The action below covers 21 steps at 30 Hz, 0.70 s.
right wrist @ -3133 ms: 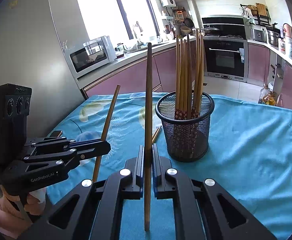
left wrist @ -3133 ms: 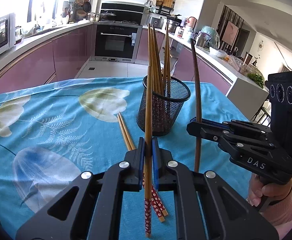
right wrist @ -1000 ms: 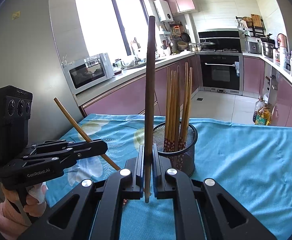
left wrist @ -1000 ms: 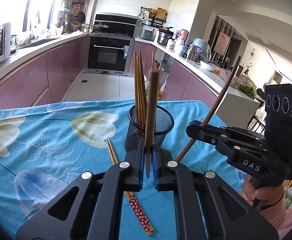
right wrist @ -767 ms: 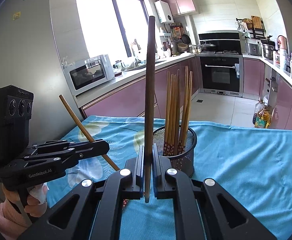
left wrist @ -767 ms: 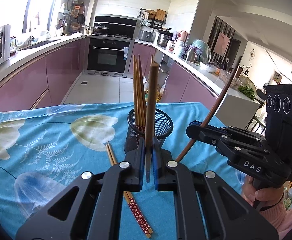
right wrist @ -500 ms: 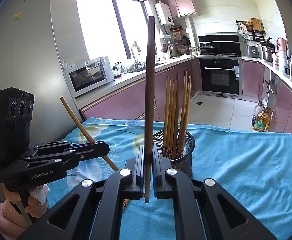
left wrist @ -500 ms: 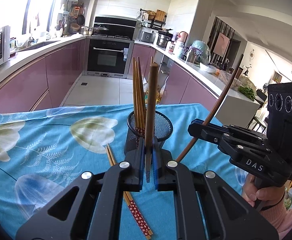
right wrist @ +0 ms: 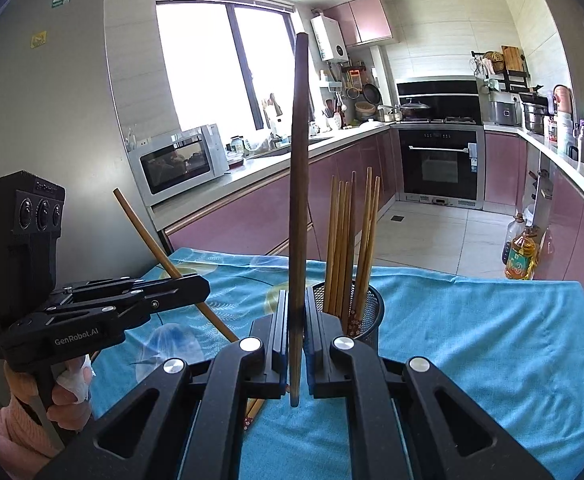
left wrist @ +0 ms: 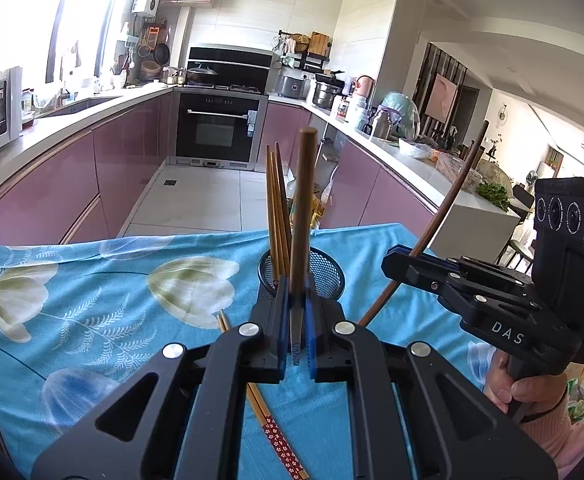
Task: Organize utensils
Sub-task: 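Raise both held chopsticks high and move them over the mesh cup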
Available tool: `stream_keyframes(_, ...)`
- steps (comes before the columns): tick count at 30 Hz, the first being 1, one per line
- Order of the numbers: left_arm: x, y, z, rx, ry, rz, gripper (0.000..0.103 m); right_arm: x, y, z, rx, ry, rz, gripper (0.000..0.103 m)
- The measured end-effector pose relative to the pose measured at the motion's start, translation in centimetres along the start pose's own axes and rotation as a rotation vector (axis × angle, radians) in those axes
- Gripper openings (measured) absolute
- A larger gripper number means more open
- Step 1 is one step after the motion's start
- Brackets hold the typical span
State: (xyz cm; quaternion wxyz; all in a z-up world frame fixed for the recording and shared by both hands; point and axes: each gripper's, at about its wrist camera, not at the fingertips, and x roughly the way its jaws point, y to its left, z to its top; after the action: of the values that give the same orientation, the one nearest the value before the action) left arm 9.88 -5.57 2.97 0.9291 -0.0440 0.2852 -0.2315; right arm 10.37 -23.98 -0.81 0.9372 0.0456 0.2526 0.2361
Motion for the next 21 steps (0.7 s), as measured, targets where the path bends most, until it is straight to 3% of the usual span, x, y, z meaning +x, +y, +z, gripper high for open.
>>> stream_keyframes(21,-2.1,-1.4,1.9,0.036,-0.047,0.013,0.008,-0.5,-0.1,2.1,-0.008,-0.048,0.016,0.006)
